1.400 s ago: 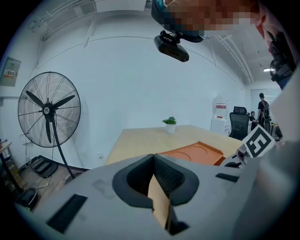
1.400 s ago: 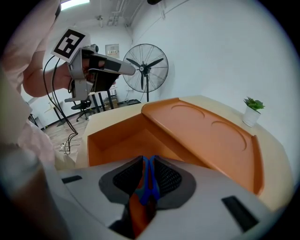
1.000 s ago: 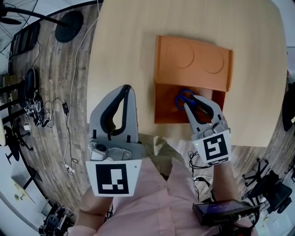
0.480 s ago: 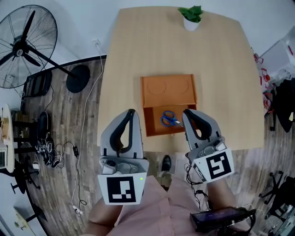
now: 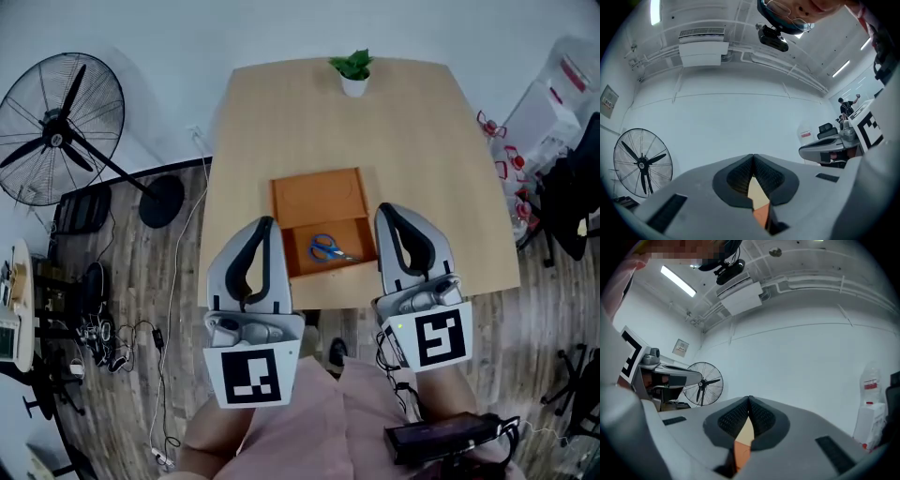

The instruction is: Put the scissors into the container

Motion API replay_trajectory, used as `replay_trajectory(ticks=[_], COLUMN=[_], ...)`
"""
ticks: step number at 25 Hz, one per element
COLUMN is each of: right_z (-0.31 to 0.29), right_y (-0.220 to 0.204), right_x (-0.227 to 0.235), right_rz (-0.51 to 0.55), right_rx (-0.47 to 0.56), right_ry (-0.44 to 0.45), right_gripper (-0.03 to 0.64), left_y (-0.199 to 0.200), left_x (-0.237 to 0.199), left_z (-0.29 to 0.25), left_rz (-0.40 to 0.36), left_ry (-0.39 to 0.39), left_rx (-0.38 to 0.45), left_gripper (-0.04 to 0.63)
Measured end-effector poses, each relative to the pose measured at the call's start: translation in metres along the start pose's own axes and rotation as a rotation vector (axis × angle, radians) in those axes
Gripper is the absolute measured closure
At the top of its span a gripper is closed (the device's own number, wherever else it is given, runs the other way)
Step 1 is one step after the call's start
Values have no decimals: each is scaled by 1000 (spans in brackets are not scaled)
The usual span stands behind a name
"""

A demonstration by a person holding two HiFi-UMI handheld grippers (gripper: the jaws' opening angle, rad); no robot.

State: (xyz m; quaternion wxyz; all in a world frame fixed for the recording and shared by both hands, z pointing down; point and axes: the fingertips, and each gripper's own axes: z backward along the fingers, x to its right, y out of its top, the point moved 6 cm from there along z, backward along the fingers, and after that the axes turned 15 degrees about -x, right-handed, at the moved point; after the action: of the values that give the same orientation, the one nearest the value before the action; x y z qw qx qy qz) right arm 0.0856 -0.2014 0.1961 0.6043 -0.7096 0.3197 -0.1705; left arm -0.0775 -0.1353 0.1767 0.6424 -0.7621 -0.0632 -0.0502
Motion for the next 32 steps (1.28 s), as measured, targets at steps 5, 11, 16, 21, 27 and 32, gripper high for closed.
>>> replay_trajectory(ticks=[5,11,16,21,27,32], right_z=[16,27,31,31,32,31], right_y=[3,4,2,0,-4,-5], right_x=[3,9,13,16,18,18], right_rz=[5,6,-7,-15,-17,-16], right_rx=[11,23,28,24,20,17], right_ry=[-20,-38,-41,-44,-47,-52], right_gripper=[615,617,617,617,617,617], left_y=[7,13,13,13,12,12], left_x=[13,27,34,37,42,42], left_z=[5,7,6,4,1,0], left_rz=[2,-15,-25,-25,-27,-33], left_ry=[-18,-32,-38,-43,-54,-59], left_rx=[13,22,22,17,14,10], left_gripper=[586,586,586,586,586,586])
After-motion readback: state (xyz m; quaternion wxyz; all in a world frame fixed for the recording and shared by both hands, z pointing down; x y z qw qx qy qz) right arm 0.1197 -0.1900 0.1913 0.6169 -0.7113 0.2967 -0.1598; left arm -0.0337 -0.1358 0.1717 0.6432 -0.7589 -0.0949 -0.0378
